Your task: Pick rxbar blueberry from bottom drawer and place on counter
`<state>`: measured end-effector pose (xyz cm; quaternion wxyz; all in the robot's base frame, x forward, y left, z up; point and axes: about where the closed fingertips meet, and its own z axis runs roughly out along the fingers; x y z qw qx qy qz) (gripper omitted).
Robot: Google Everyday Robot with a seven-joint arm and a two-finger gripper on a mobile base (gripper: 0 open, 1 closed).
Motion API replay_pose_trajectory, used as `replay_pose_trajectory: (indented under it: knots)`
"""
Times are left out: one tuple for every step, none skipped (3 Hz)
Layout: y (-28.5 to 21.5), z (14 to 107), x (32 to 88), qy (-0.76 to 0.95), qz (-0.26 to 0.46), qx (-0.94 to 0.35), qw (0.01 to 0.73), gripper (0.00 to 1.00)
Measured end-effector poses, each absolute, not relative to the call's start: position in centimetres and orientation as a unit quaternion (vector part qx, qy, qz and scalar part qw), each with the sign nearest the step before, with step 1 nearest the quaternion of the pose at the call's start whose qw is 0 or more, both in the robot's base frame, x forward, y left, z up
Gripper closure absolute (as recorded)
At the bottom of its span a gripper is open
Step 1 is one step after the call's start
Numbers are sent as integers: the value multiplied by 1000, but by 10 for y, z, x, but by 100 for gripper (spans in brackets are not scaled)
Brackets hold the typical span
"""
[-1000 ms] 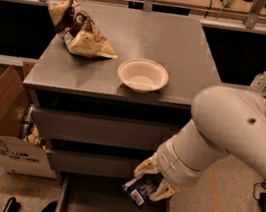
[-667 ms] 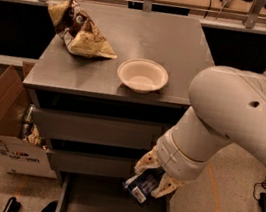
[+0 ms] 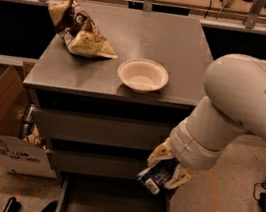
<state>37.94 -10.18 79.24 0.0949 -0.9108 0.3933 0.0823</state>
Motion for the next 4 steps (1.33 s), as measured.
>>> replay_pose_trajectory:
  knots:
    - [-150,818,410,424,63,-898,97,100]
    - [-195,857,465,452,40,-883,119,100]
    - [-206,887,510,484,25,-859,163,100]
    - [-204,911,548,542,33,-806,236,100]
